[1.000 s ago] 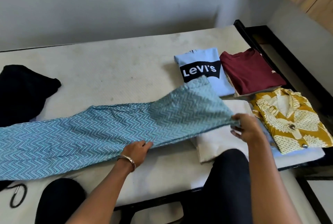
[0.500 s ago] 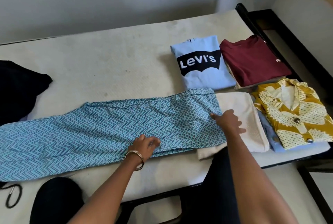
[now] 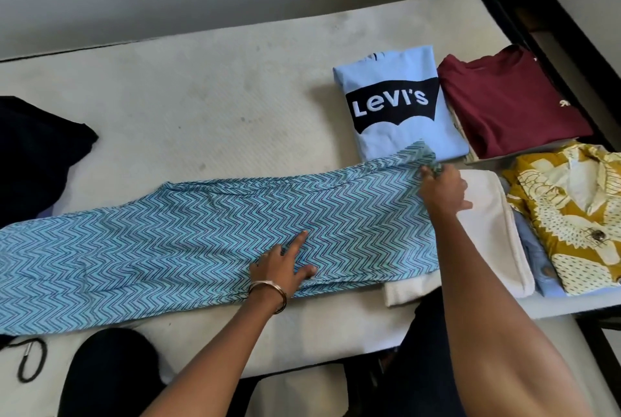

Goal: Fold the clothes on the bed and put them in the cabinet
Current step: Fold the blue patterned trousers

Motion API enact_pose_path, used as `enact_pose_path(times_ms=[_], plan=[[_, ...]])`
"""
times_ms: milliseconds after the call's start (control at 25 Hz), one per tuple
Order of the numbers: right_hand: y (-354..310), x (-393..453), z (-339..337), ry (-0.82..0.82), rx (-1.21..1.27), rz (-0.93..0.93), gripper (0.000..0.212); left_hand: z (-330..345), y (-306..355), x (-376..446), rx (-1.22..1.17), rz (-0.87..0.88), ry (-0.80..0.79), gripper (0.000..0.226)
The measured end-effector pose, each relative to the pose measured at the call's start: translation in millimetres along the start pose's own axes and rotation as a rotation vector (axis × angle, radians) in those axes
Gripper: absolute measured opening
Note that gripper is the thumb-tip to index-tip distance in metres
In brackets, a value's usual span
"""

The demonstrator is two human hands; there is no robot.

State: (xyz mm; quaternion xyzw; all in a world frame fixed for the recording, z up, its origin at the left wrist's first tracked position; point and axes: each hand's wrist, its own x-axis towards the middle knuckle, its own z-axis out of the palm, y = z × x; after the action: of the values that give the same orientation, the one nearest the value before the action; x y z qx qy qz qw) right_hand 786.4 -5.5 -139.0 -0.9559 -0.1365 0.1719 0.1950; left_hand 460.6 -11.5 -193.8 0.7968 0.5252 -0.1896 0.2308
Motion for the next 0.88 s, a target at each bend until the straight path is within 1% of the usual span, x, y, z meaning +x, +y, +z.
enact_pose_path(times_ms=[40,80,120,160,200,240,280,320,360,440,480,520,600,640,680,720,760,800,840,880], plan=[[-0.3,-2.3,-0.5,0.073,-0.045,0.015,0.032,1.2,-6.2,-1.4,-0.05,0.036,0.044,0.073],[0.2,-8.8,2.1,0.135,-0.114,0.024,0.038,2.6,-12.3,-3.7,-0.141,0.072,0.071,0.071],[-0.9,-21.1,6.8,0.18,-0.173,0.0,0.048,3.6,-19.5,-7.0,-0.273,0.094,0.092,0.063],[-2.3,-38.6,17.3,0.197,-0.202,-0.075,0.058,4.9,-26.5,-11.2,-0.422,0.083,0.124,0.049],[-5.6,-62.5,30.7,0.188,-0.215,-0.206,0.063,5.6,-34.7,-16.3,-0.563,0.036,0.161,0.033],[-9.7,-91.9,48.2,0.154,-0.226,-0.376,0.064,6.0,-45.4,-19.6,-0.682,-0.031,0.192,0.022],[-16.0,-124.2,67.6,0.083,-0.238,-0.558,0.06,3.1,-57.2,-22.8,-0.796,-0.094,0.213,0.018],[-22.6,-157.1,89.0,-0.021,-0.246,-0.72,0.056,-0.5,-72.4,-24.9,-0.899,-0.161,0.229,0.017],[-28.1,-187.7,107.2,-0.163,-0.25,-0.849,0.053,-6.9,-89.0,-26.5,-0.996,-0.226,0.235,0.017],[-39.5,-248.4,137.4,-0.463,-0.304,-1.056,0.056,-19.4,-138.4,-37.4,-1.191,-0.405,0.285,0.017],[-44.2,-273.6,149.1,-0.567,-0.356,-1.128,0.061,-24.1,-169.4,-44.8,-1.294,-0.508,0.333,0.019],[-49.0,-294.5,157.3,-0.63,-0.39,-1.176,0.066,-27.3,-198.5,-54.8,-1.384,-0.611,0.387,0.02],[-63.5,-327.5,172.2,-0.685,-0.406,-1.227,0.075,-30.5,-253.4,-78.6,-1.531,-0.826,0.533,0.021],[-70.8,-340.4,178.4,-0.685,-0.408,-1.237,0.078,-29.6,-276.3,-89.9,-1.516,-0.953,0.605,0.023],[-75.7,-348.9,182.5,-0.668,-0.407,-1.24,0.081,-27.5,-293.5,-99.7,-1.423,-1.092,0.647,0.029],[-81.2,-359.3,188.6,-0.642,-0.402,-1.239,0.082,-25.5,-312.5,-109.3,-1.301,-1.228,0.624,0.041],[-85.8,-369.8,194.9,-0.616,-0.398,-1.23,0.082,-21.6,-330.0,-115.7,-1.275,-1.336,0.599,0.057],[-87.9,-378.0,201.0,-0.595,-0.409,-1.2,0.082,-17.7,-345.0,-119.5,-1.351,-1.361,0.59,0.068],[-87.6,-382.6,205.8,-0.578,-0.432,-1.143,0.08,-21.0,-353.1,-120.7,-1.562,-1.315,0.625,0.07],[-85.4,-384.8,208.7,-0.558,-0.461,-1.063,0.079,-20.7,-363.8,-116.1,-1.79,-1.23,0.694,0.063]])
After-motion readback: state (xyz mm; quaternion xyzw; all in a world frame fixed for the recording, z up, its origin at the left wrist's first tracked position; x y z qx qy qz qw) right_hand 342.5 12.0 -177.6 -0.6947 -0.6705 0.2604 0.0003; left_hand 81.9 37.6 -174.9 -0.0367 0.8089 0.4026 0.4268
